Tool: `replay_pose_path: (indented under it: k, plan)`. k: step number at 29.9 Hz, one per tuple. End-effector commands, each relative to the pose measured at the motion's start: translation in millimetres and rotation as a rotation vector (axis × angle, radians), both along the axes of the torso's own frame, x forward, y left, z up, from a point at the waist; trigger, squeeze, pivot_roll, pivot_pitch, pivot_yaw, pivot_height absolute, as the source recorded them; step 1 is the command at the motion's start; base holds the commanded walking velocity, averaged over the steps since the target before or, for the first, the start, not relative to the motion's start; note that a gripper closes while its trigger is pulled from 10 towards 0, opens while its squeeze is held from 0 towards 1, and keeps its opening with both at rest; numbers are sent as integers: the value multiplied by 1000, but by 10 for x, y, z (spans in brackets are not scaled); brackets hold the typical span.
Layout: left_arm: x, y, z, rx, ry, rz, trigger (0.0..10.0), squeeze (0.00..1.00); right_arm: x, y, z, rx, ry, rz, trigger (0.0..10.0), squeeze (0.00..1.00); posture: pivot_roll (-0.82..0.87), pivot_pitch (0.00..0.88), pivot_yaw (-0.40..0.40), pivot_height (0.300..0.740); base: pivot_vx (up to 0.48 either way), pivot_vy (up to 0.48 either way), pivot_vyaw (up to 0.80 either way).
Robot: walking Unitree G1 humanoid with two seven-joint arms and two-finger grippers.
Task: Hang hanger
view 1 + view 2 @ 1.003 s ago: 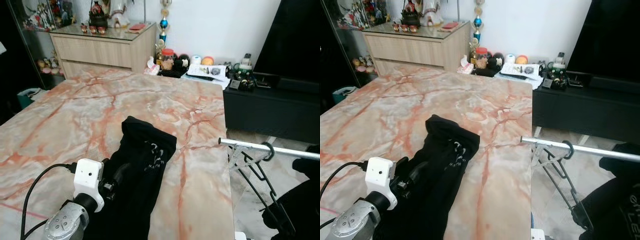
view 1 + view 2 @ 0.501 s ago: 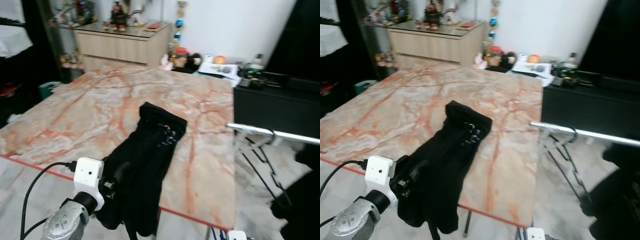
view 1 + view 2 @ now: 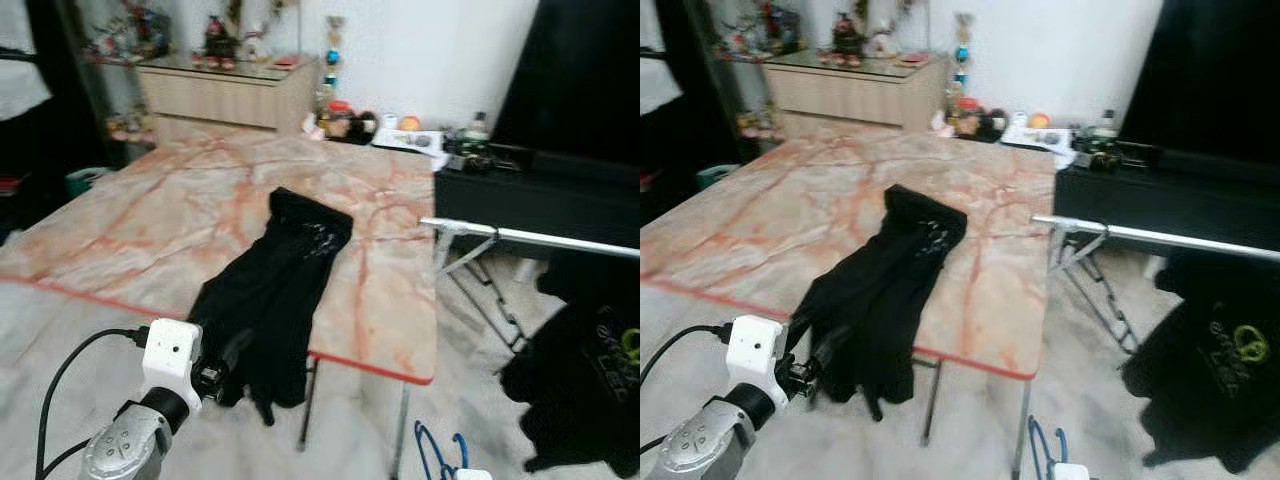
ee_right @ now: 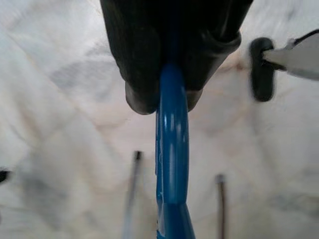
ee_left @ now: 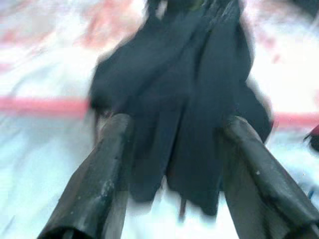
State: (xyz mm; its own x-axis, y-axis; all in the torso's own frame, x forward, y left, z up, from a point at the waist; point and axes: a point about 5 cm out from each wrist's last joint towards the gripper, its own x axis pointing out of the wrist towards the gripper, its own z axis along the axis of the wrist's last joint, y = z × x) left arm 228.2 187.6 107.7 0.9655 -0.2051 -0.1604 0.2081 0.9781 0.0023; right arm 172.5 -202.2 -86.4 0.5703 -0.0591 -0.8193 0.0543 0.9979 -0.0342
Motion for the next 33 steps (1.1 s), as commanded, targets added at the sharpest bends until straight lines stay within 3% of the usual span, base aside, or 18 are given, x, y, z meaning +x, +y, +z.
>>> replay_pose_path:
  k: [1,4,6,7,8,11,12,16,21,24,29,33]
  plan:
    - [13,252,-229,52,92,85,10000,0,42,12,18,2,-13,0,10000,0,206,0,-22,740,0,0,0]
    - [-25,371,-389,77,157,124,10000,0,42,12,18,2,-14,0,10000,0,206,0,-22,740,0,0,0]
    - [-95,503,-625,100,248,163,10000,0,42,11,18,1,-13,1,10000,0,207,0,-25,740,0,0,0]
    - [-170,576,-838,120,331,186,10000,0,42,10,18,1,-13,1,10000,0,205,0,-26,740,0,0,0]
    - [-170,576,-838,120,331,186,10000,0,42,10,18,1,-13,1,10000,0,205,0,-26,740,0,0,0]
    - [-311,611,-1158,143,455,181,10000,0,41,9,18,0,-13,2,10000,0,204,0,-27,740,0,0,0]
    - [-410,611,-1332,191,533,168,10000,0,41,8,18,0,-13,3,10000,0,202,0,-28,740,0,0,0]
    - [-648,564,-1682,223,710,168,10000,0,36,1,17,-4,-13,3,10000,0,192,0,-30,740,0,0,0]
    - [-765,488,-1854,232,793,154,10000,0,33,-6,17,-7,-12,4,10000,0,193,0,-32,740,0,0,0]
    - [-815,359,-1949,266,835,90,10000,0,24,-12,14,-10,-12,2,10000,0,177,0,-30,740,0,0,0]
    - [-714,298,-1933,232,797,132,10000,0,10,-12,8,-14,-9,4,10000,0,161,0,-20,740,0,0,0]
    - [-730,316,-1943,228,795,162,10000,0,-3,2,1,-13,-7,6,10000,0,147,0,-14,740,0,0,0]
